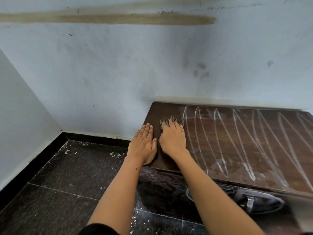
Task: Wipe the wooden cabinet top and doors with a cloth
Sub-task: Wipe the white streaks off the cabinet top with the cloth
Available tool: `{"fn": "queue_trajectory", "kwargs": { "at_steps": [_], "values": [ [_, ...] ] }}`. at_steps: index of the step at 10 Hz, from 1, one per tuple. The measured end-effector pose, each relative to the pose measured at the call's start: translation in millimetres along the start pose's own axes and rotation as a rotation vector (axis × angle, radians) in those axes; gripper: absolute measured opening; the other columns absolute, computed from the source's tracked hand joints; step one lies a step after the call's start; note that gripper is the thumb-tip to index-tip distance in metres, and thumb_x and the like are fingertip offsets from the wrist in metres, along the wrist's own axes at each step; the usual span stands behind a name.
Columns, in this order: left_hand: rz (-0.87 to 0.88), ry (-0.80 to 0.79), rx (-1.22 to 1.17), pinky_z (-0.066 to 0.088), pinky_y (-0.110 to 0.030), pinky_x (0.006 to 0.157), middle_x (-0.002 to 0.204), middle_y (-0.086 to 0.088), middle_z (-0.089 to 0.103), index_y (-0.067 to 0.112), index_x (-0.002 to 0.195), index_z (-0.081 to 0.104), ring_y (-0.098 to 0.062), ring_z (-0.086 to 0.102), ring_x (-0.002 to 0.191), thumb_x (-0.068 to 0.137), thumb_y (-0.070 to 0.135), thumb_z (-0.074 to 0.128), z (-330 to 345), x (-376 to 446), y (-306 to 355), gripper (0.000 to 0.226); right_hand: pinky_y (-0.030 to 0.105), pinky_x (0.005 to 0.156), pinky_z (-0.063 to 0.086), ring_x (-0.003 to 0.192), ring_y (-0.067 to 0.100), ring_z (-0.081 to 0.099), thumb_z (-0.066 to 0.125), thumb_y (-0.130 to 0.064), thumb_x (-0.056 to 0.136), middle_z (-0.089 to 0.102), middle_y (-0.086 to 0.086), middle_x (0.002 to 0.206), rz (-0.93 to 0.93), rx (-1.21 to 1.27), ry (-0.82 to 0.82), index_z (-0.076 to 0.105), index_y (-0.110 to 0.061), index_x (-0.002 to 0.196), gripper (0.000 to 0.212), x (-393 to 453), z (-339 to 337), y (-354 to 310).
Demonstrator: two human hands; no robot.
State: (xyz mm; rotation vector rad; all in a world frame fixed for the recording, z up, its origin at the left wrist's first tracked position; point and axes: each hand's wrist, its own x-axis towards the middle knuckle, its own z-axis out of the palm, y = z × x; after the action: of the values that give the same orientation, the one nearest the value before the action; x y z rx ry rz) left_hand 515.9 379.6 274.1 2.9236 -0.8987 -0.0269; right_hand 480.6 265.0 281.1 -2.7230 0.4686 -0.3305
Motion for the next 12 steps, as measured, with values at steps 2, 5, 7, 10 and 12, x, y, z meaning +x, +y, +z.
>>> {"fn": "queue_trajectory", "kwargs": {
  "at_steps": [2, 5, 7, 10, 12],
  "values": [
    [-0.002, 0.001, -0.009, -0.005, -0.029, 0.118, 0.160, -0.006, -0.006, 0.008, 0.151, 0.000, -0.014, -0.007, 0.146, 0.103, 0.031, 0.015, -2, -1, 1, 0.055, 0.041, 0.119, 0.008, 0.144, 0.027, 0.015, 0.036, -0.020, 0.097, 0.024, 0.011, 0.154, 0.035, 0.001, -0.027, 0.030, -0.013, 0.146, 0.050, 2, -11, -4],
    [-0.009, -0.011, 0.014, -0.005, -0.029, 0.118, 0.159, -0.007, -0.006, 0.007, 0.151, -0.001, -0.015, -0.007, 0.146, 0.103, 0.032, 0.014, 0, 0, 0, 0.056, 0.042, 0.119, 0.007, 0.144, 0.026, 0.013, 0.035, -0.026, 0.098, 0.021, 0.011, 0.155, 0.026, -0.004, -0.010, 0.027, -0.013, 0.147, 0.051, -33, -13, -5],
    [-0.027, -0.015, 0.006, -0.005, -0.030, 0.119, 0.159, -0.008, -0.006, 0.007, 0.151, -0.001, -0.016, -0.007, 0.147, 0.103, 0.033, 0.015, -1, -3, 2, 0.056, 0.040, 0.119, 0.005, 0.145, 0.026, 0.010, 0.037, -0.025, 0.098, 0.018, 0.011, 0.156, 0.040, 0.012, -0.010, 0.024, -0.014, 0.148, 0.053, -44, -12, -5],
    [-0.078, -0.053, 0.088, -0.009, -0.036, 0.117, 0.159, -0.014, -0.007, 0.002, 0.150, -0.003, -0.023, -0.009, 0.146, 0.102, 0.033, 0.013, -6, 5, 19, 0.059, 0.040, 0.120, 0.004, 0.146, 0.023, 0.009, 0.028, -0.024, 0.101, 0.017, 0.009, 0.157, 0.021, 0.002, -0.005, 0.024, -0.015, 0.148, 0.049, -68, -21, -4],
    [-0.127, -0.006, -0.058, -0.005, -0.033, 0.118, 0.159, -0.011, -0.005, 0.004, 0.150, 0.000, -0.021, -0.005, 0.147, 0.102, 0.032, 0.016, 2, 9, 25, 0.059, 0.038, 0.119, 0.002, 0.146, 0.022, 0.010, 0.031, -0.021, 0.097, 0.017, 0.008, 0.157, 0.016, 0.003, 0.066, 0.022, -0.015, 0.149, 0.053, -114, -11, -2]
  ]
}}
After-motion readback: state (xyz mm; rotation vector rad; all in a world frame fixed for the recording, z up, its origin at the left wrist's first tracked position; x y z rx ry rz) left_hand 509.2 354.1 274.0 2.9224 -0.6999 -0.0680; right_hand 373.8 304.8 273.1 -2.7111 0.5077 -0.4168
